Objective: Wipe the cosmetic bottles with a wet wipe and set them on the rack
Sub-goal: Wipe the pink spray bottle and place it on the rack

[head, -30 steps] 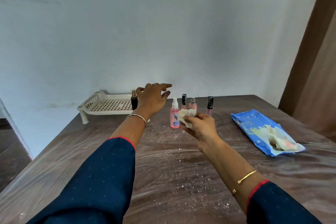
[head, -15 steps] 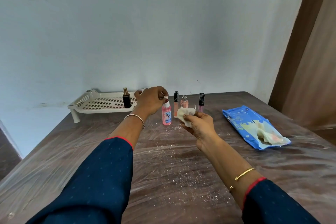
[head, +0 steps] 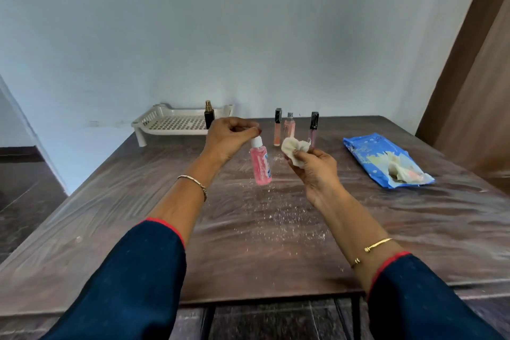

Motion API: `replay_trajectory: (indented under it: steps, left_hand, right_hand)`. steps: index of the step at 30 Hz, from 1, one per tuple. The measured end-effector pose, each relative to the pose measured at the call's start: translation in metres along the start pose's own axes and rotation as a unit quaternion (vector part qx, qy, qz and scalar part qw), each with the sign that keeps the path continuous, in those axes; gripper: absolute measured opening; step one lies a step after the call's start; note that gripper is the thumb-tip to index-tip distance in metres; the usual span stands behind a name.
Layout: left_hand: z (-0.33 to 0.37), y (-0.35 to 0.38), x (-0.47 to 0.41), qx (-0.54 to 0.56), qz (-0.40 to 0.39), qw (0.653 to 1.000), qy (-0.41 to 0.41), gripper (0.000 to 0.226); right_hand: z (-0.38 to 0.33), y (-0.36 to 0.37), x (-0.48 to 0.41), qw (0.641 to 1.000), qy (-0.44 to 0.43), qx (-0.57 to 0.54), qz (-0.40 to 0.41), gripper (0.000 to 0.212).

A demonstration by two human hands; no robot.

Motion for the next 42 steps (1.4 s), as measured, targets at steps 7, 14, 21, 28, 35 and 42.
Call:
replay_trajectory:
  steps: [7,14,21,28,35,42]
  left_hand:
    - [0.007,-0.002,0.059,0.087,0.016,0.996,-0.031,0.009]
    - [0.017,0.000,0.078,0.069,-0.023,0.997,-0.040,0.009]
    - [0.021,0.007,0.077,0.013,-0.047,0.998,-0.034,0.014]
    - [0.022,0.011,0.076,-0.004,-0.078,0.996,-0.039,0.019]
    - [0.020,0.010,0.071,-0.004,-0.094,0.995,-0.044,0.022]
    - [0.011,0.012,0.065,-0.014,-0.087,0.994,-0.068,0.018]
  right_hand:
    - [0.008,-0.007,0.041,0.997,-0.005,-0.064,-0.038,0.012]
    - [0.019,-0.022,0.084,0.989,-0.110,0.096,-0.024,0.012]
    - [0.033,-0.026,0.099,0.894,-0.306,0.329,-0.001,0.033]
    - [0.030,-0.016,0.105,0.751,-0.436,0.495,0.005,0.030]
    - [0.033,-0.008,0.097,0.614,-0.538,0.577,-0.004,0.027]
    - [0.041,-0.011,0.108,0.458,-0.560,0.690,-0.026,0.029]
Point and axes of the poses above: each hand's wrist, its own x-axis away from the middle knuckle, its own y-axis out of the palm, z = x × y, the point moved 3 cm from there along -x, towards the middle knuckle, and after that the axes turned 7 degrees about y, right-handed, at the moved point
